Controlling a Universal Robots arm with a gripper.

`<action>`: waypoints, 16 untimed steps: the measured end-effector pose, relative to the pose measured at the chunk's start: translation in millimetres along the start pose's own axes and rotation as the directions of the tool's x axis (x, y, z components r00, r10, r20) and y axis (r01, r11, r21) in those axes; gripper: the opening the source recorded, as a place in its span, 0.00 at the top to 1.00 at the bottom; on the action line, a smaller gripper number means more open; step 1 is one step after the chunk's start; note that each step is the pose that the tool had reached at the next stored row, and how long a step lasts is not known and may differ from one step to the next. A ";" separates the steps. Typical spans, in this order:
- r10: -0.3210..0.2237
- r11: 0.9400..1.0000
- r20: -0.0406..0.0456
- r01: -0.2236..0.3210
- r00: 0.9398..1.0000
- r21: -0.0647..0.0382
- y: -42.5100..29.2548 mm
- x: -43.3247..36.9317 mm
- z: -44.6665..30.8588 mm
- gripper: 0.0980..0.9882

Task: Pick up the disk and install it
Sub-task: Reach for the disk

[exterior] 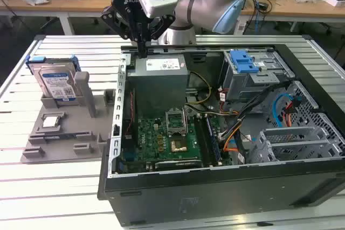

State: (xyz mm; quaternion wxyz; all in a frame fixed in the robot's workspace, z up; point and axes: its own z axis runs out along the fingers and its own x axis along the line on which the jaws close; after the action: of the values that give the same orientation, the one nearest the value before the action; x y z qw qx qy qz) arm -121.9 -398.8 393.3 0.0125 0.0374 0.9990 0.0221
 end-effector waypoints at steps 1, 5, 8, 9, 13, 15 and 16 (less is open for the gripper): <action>0.000 1.000 0.000 0.000 1.000 0.000 -0.3 4.6 -0.2 0.99; 0.000 1.000 0.000 0.000 1.000 0.000 -1.4 19.2 -0.5 0.99; 0.000 1.000 0.000 0.000 1.000 0.000 -1.8 24.5 -0.6 0.99; 0.000 1.000 0.000 0.000 1.000 0.000 -1.9 26.0 -0.7 0.99; 0.000 1.000 0.000 0.000 1.000 0.000 -2.4 32.3 -0.9 0.99; 0.000 1.000 0.000 0.000 1.000 0.000 -2.8 37.3 -1.0 0.99; 0.000 1.000 0.000 0.000 1.000 0.000 -3.1 42.1 -1.1 0.99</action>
State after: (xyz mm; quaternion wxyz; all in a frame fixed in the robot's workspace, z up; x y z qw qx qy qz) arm -164.1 -398.8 393.3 0.0125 0.0374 0.9990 0.0221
